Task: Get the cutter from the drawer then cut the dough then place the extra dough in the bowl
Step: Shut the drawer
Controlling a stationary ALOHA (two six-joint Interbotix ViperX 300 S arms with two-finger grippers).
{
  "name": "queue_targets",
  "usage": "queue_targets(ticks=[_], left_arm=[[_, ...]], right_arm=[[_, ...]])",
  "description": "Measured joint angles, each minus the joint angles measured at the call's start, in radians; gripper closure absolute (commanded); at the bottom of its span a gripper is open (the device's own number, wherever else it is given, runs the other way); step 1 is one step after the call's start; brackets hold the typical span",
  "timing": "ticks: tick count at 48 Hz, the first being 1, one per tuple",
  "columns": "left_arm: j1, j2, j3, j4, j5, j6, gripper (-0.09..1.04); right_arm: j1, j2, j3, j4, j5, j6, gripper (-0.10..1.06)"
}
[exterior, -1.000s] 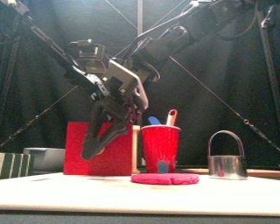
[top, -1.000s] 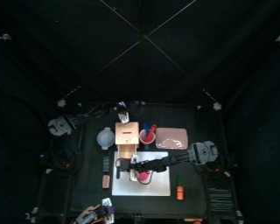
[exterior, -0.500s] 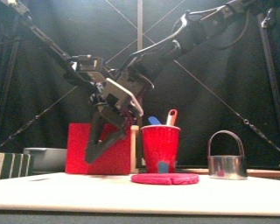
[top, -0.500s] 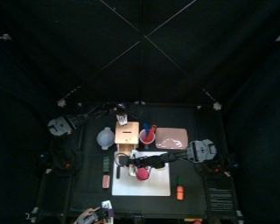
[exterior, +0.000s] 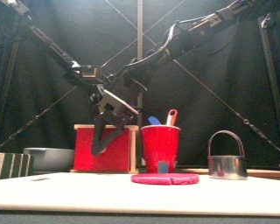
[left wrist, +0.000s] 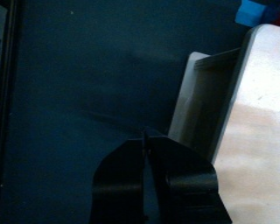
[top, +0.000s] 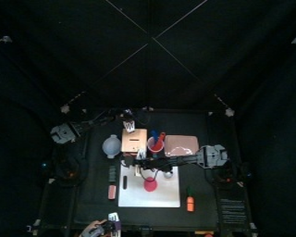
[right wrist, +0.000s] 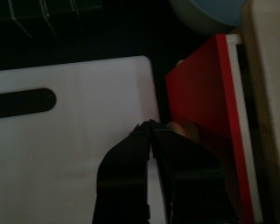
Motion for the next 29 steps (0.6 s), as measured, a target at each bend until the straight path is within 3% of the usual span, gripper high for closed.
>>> queue_targets(ticks=[15, 29], left_arm=[[0.000, 0.000, 0.006, 0.000, -0.015, 0.000, 0.52], [0.002, 0.000, 0.012, 0.002, -0.035, -0.012, 0.52]], right_arm=[[-0.034, 0.003, -0.020, -0.012, 0.025, 0.006, 0.68], [-0.031, 0.006, -0.048, 0.003, 0.032, 0.008, 0.68]])
